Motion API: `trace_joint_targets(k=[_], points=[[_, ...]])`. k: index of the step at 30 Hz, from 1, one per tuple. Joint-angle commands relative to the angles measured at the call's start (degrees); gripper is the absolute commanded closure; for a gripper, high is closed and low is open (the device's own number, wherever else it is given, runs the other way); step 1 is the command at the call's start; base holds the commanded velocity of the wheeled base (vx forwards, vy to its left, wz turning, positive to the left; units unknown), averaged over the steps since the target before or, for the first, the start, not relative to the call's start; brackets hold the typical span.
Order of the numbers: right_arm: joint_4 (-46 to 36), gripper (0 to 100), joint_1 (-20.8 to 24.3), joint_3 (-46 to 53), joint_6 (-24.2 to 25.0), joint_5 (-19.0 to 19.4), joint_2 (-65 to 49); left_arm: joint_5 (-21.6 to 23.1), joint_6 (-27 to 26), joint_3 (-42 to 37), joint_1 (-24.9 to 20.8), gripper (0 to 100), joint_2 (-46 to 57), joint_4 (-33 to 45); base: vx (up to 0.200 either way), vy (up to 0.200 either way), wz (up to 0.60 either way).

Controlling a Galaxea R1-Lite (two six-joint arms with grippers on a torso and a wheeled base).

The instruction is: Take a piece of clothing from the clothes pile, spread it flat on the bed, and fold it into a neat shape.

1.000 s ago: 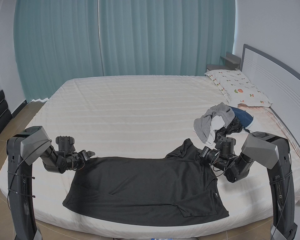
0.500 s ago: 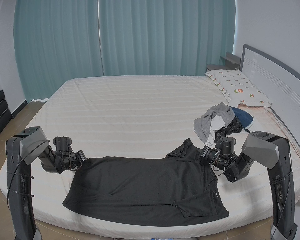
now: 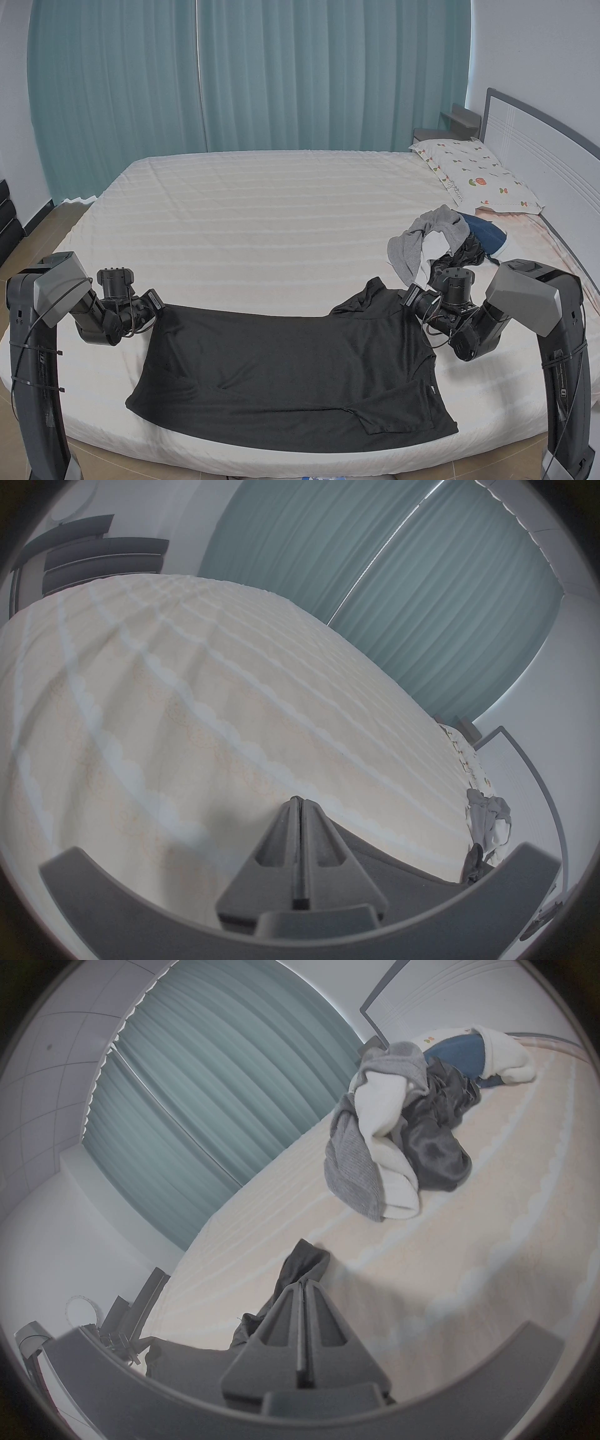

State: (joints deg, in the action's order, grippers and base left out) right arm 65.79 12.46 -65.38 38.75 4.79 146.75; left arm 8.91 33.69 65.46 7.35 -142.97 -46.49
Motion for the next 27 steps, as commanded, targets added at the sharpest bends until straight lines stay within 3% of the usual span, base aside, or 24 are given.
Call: trace_joint_targets(k=[1,15,27], points=[[1.27,100,0.20,0.34,-0.26,-0.22,-1.29,-0.03,0.85,-0.78,0.21,100,1.38,-0.44,0.000,0.000,0.00],[1.80,100,-0.51,3.59,-1.93,0.13,-3.40,0.67,1.81,-2.80,1.70,100,3.31,-0.88,0.000,0.000,0.00],[2.32,100,-3.32,11.76,-2.28,4.09,-7.80,1.02,1.46,-5.35,1.79,100,4.98,-1.14,0.000,0.000,0.00]])
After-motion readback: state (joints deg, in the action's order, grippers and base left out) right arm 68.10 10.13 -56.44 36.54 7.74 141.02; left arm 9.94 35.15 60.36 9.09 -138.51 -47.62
